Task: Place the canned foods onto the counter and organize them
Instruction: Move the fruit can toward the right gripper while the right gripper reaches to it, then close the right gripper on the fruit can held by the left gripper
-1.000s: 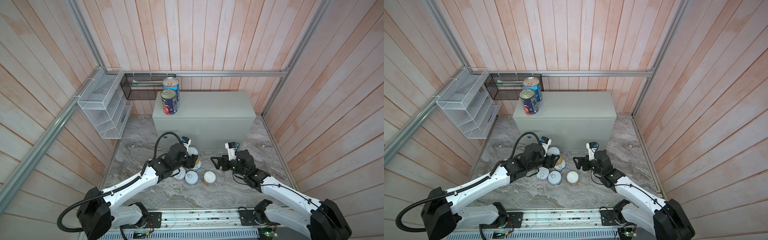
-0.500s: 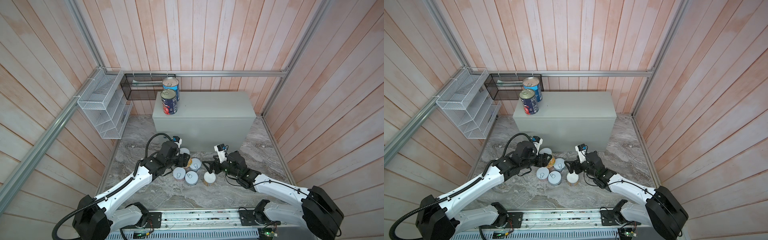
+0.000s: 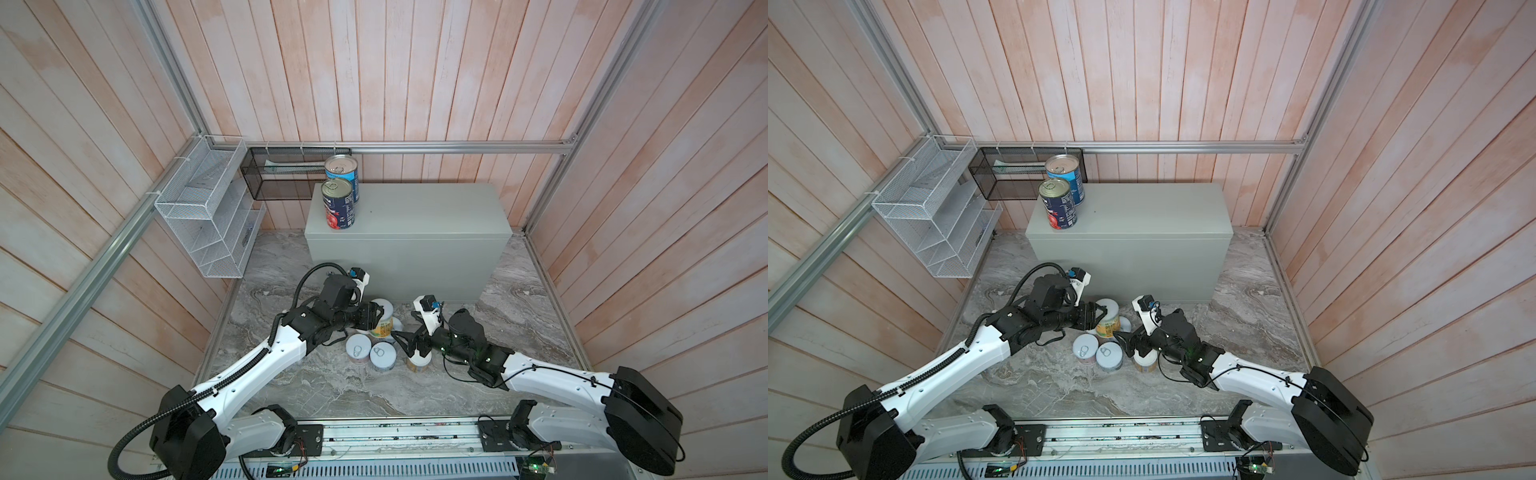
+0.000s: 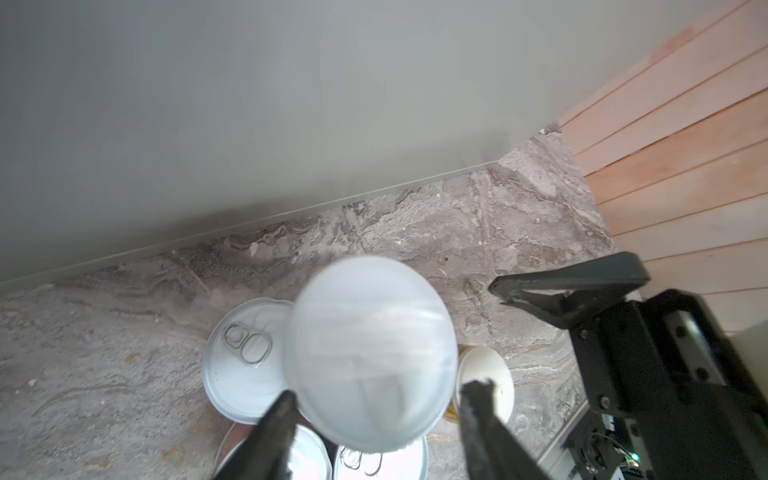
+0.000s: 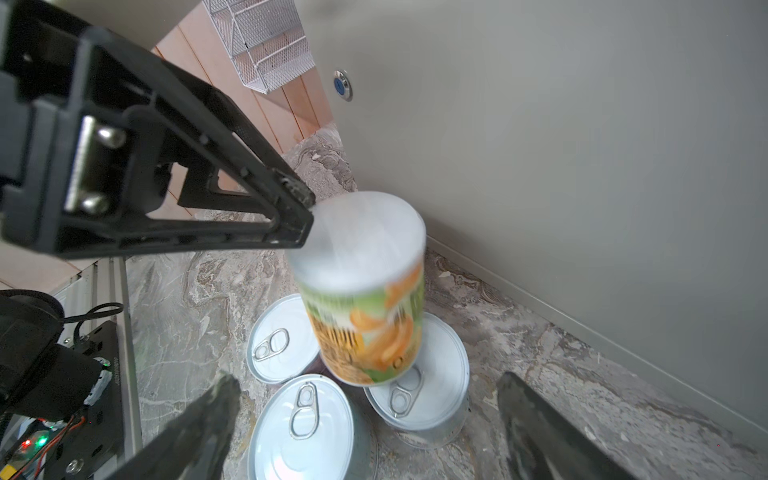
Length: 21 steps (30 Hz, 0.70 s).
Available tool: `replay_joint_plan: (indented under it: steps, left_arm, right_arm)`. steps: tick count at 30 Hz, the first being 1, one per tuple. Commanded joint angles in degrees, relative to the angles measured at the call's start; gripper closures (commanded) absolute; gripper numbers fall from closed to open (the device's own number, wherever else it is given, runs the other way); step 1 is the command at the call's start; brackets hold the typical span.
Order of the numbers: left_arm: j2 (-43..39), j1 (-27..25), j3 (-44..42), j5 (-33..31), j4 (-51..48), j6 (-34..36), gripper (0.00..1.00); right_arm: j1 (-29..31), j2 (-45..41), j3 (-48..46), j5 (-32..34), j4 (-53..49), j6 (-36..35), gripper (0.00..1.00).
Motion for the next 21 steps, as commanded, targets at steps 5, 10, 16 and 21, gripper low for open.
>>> replay_joint_plan:
  steps: [5,10,16,21]
  left_arm:
    - [0.3,0.3,2.2,2.4,1.2,1.4,0.52]
    - [0.0,0.3,0.7,0.7,1.5,2.1,0.47]
    - [2.9,-0.2,2.1,0.3,1.8,4.1,0.22]
    - [7.9,-2.1,3.8,-1.7,2.1,5.1,0.17]
  right_arm:
    - [0.8,0.5,0.9,3.2,1.2,-0.4,0.04]
    - [0.8,-3.6,-0.7,3.5,0.3,0.9,0.04]
    - [0.8,-11.3,-4.0,7.2,-3.7,0.9,0.04]
    - [0.8,-16.9,-7.2,10.1,-5.7,1.9,0.03]
